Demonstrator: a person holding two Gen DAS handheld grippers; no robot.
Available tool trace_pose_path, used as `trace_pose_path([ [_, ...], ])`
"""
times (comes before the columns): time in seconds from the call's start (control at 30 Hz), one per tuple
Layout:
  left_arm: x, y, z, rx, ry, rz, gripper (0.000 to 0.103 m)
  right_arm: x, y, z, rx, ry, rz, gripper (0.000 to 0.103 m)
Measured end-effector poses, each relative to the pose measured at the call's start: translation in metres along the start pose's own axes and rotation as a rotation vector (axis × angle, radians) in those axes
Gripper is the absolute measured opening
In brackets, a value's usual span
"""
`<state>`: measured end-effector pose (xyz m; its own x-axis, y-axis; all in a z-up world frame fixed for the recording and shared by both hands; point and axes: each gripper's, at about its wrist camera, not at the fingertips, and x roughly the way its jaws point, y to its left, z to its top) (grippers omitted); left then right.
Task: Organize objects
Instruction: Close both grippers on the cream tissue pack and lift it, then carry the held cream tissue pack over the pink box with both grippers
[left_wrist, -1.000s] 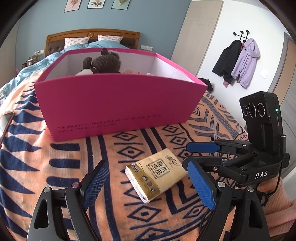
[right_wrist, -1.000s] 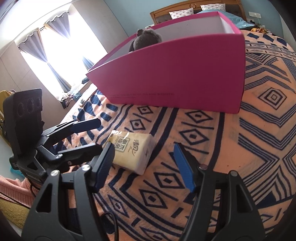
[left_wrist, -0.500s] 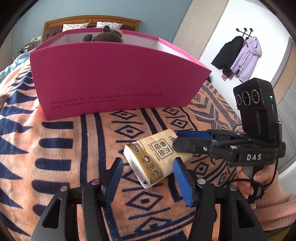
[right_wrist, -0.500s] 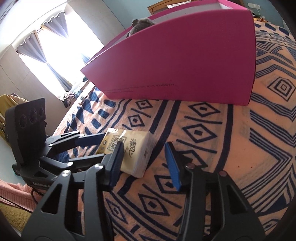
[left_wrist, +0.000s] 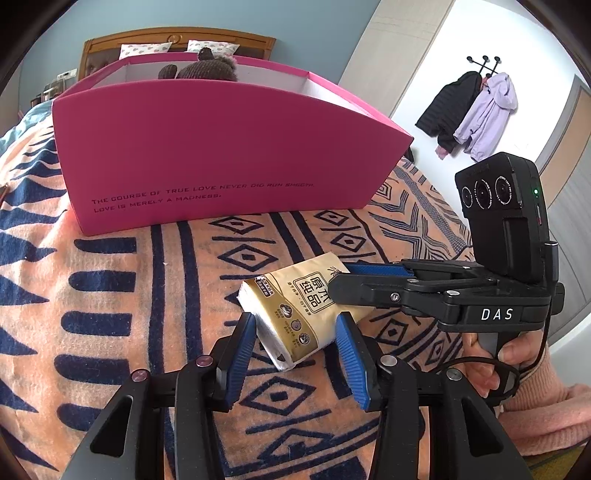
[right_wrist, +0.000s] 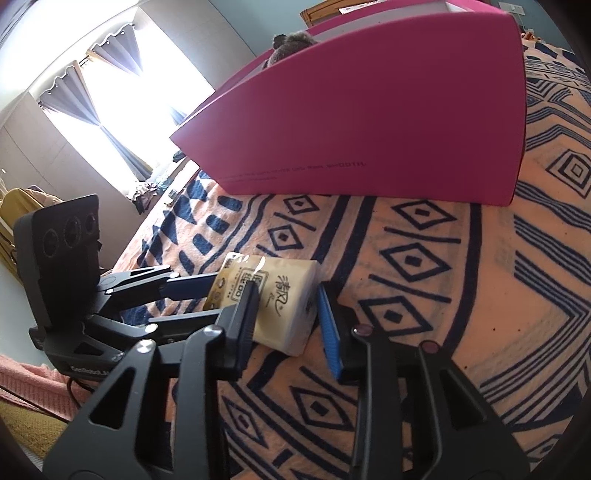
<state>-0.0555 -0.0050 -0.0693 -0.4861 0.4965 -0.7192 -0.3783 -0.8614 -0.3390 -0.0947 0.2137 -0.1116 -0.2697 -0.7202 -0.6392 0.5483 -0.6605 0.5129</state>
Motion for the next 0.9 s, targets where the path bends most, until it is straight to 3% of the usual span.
trace_pose_path([
  [0.9,-0.014,-0.025,0.017,0.085,-0.069,0.002,0.044,-0.032,0.007,-0.003,-0.031,-0.095,-0.052,0.035],
])
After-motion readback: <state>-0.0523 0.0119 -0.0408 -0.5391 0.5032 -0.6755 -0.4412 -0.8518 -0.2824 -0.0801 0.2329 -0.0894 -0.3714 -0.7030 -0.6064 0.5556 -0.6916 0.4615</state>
